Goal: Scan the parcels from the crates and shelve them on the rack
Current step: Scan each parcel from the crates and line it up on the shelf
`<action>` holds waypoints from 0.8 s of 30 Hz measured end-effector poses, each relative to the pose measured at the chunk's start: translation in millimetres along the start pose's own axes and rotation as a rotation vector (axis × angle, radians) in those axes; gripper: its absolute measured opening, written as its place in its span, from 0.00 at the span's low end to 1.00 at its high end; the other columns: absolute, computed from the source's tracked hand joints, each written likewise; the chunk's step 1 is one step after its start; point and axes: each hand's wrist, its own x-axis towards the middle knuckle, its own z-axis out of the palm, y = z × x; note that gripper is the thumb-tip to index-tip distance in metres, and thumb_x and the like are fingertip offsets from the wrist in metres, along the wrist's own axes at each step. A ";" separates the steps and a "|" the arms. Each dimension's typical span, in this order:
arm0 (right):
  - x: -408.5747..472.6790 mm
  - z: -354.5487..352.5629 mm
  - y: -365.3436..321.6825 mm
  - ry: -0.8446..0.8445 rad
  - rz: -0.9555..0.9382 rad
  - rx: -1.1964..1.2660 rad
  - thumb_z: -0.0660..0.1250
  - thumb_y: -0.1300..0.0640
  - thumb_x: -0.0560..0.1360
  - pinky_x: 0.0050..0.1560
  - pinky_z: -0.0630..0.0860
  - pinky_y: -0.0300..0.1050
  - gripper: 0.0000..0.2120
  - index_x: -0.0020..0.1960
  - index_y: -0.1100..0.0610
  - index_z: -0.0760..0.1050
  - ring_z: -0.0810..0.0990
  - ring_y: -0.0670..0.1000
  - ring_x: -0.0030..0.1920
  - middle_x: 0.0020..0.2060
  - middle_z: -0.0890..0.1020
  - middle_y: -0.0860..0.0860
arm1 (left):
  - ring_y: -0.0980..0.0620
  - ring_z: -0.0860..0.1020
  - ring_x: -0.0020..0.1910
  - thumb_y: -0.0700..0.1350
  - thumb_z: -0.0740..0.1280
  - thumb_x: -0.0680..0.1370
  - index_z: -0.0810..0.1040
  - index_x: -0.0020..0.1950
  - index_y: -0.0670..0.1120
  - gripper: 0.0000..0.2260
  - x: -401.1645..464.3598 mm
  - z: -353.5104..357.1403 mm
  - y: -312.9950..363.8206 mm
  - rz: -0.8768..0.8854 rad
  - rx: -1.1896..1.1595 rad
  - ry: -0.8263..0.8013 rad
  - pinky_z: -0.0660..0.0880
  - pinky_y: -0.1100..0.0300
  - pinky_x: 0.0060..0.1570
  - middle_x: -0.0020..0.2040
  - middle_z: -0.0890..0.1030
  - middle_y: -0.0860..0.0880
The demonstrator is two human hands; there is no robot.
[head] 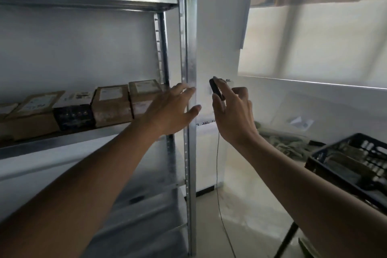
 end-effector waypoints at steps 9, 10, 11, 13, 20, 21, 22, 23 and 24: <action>-76.2 -135.1 105.9 0.076 0.194 -0.100 0.60 0.48 0.87 0.63 0.76 0.63 0.23 0.82 0.40 0.64 0.76 0.62 0.62 0.63 0.71 0.58 | 0.42 0.71 0.77 0.60 0.60 0.85 0.66 0.83 0.49 0.28 23.7 50.3 181.0 0.175 -0.134 -0.076 0.72 0.44 0.72 0.82 0.66 0.47; -82.6 -148.4 117.3 0.081 0.221 -0.110 0.60 0.47 0.87 0.62 0.77 0.64 0.23 0.81 0.39 0.64 0.76 0.63 0.61 0.62 0.71 0.58 | 0.42 0.72 0.76 0.60 0.61 0.85 0.66 0.82 0.49 0.28 27.3 55.5 198.6 0.190 -0.149 -0.079 0.73 0.44 0.71 0.82 0.67 0.47; -87.9 -161.1 128.9 0.086 0.257 -0.118 0.60 0.46 0.87 0.61 0.77 0.65 0.23 0.81 0.37 0.64 0.76 0.63 0.60 0.61 0.71 0.58 | 0.41 0.73 0.75 0.60 0.61 0.85 0.66 0.82 0.49 0.28 30.8 60.7 215.9 0.207 -0.164 -0.090 0.74 0.44 0.70 0.81 0.67 0.46; -97.3 -185.4 151.7 0.100 0.316 -0.146 0.60 0.44 0.86 0.62 0.76 0.66 0.23 0.81 0.35 0.63 0.75 0.62 0.59 0.61 0.70 0.57 | 0.42 0.74 0.73 0.60 0.62 0.85 0.67 0.82 0.49 0.28 38.4 74.1 248.9 0.250 -0.193 -0.123 0.75 0.45 0.69 0.80 0.68 0.46; -111.2 -239.9 243.6 0.159 0.525 -0.133 0.55 0.32 0.82 0.55 0.81 0.63 0.25 0.78 0.26 0.57 0.82 0.61 0.50 0.56 0.78 0.57 | 0.41 0.76 0.70 0.59 0.62 0.85 0.67 0.81 0.47 0.28 86.2 136.6 340.8 0.383 -0.258 -0.239 0.77 0.40 0.66 0.77 0.69 0.45; -110.4 -245.5 259.5 0.167 0.555 -0.137 0.53 0.30 0.80 0.52 0.83 0.63 0.26 0.77 0.23 0.55 0.83 0.62 0.48 0.55 0.81 0.57 | 0.41 0.76 0.70 0.59 0.62 0.85 0.67 0.81 0.47 0.28 96.0 146.6 352.0 0.406 -0.256 -0.254 0.76 0.39 0.66 0.76 0.69 0.44; -108.3 -252.2 271.5 0.175 0.591 -0.150 0.52 0.29 0.80 0.51 0.83 0.63 0.26 0.77 0.23 0.56 0.84 0.62 0.46 0.53 0.83 0.57 | 0.40 0.76 0.70 0.60 0.61 0.85 0.67 0.81 0.47 0.28 106.6 156.9 363.3 0.427 -0.253 -0.265 0.75 0.38 0.66 0.76 0.69 0.44; -104.4 -258.6 281.2 0.183 0.632 -0.156 0.52 0.31 0.81 0.51 0.83 0.63 0.26 0.78 0.26 0.57 0.84 0.62 0.47 0.54 0.84 0.58 | 0.40 0.76 0.70 0.60 0.61 0.84 0.67 0.81 0.47 0.28 118.0 167.7 374.0 0.444 -0.256 -0.277 0.75 0.38 0.67 0.76 0.69 0.44; -100.2 -264.0 292.0 0.194 0.668 -0.168 0.54 0.34 0.83 0.55 0.82 0.64 0.26 0.80 0.31 0.57 0.84 0.62 0.49 0.56 0.85 0.58 | 0.40 0.75 0.71 0.60 0.61 0.84 0.67 0.81 0.47 0.28 129.7 178.6 384.4 0.459 -0.265 -0.286 0.74 0.38 0.68 0.77 0.68 0.44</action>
